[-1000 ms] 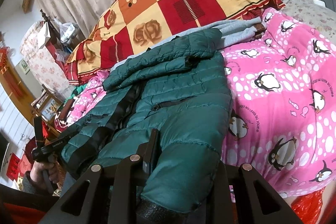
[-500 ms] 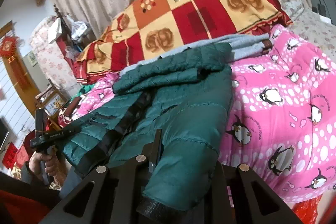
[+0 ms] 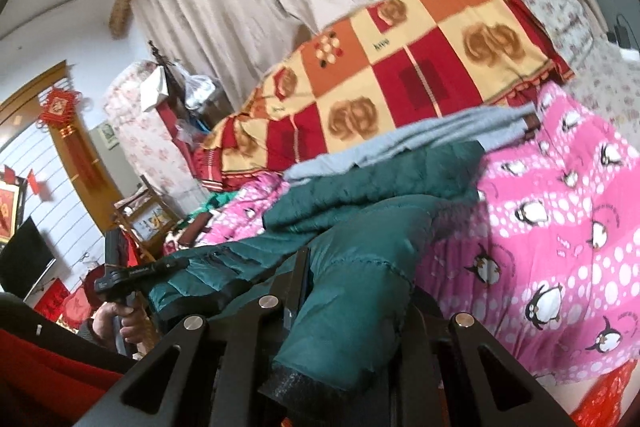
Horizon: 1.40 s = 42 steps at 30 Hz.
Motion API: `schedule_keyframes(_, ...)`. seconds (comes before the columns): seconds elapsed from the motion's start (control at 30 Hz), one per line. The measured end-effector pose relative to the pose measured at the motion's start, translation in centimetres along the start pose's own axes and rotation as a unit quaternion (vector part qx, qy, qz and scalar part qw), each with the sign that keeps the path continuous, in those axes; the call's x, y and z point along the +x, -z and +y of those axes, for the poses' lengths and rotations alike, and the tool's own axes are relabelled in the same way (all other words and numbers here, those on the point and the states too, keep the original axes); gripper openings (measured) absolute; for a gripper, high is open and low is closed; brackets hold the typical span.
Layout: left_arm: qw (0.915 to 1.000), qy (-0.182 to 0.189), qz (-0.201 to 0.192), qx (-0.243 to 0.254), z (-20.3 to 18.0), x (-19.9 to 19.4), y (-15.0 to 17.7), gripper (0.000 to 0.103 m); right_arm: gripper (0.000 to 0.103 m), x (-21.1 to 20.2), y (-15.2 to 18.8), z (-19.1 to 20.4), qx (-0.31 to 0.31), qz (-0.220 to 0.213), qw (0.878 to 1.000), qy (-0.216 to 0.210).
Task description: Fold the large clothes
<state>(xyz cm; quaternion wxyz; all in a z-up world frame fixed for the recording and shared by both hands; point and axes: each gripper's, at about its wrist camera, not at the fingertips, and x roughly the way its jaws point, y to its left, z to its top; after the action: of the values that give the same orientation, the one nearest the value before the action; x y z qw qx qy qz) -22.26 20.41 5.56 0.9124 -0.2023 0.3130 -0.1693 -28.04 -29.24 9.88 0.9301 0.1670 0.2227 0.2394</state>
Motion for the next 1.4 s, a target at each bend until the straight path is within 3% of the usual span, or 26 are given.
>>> schedule_keyframes(0.23,0.997,0.048,-0.056,-0.024,-1.0,-2.4,-2.5,0.014,0.015,-2.2,-1.4,1.3,-0.008,-0.033,0.999,-0.016)
schedule_keyframes(0.53,0.9928,0.037,-0.101,-0.054,-1.5,1.4,-8.2,0.014,0.015,0.5,-6.5,0.3,0.0,-0.072,0.997,-0.016)
schedule_keyframes(0.93,0.9963,-0.015,-0.067,-0.053,-0.8,13.4,-15.9,0.014,0.015,9.6,-13.2,-6.0,0.056,-0.067,0.994,0.058)
schedule_keyframes(1.17,0.9952,-0.064,-0.011,-0.074,1.6,22.2,-16.5,0.014,0.015,17.5,-15.1,-10.9,0.081,-0.02,0.992,0.1)
schedule_keyframes(1.4,0.9918,-0.102,0.02,-0.075,3.4,27.5,-15.6,0.014,0.015,23.9,-14.7,-15.4,0.097,0.02,0.986,0.135)
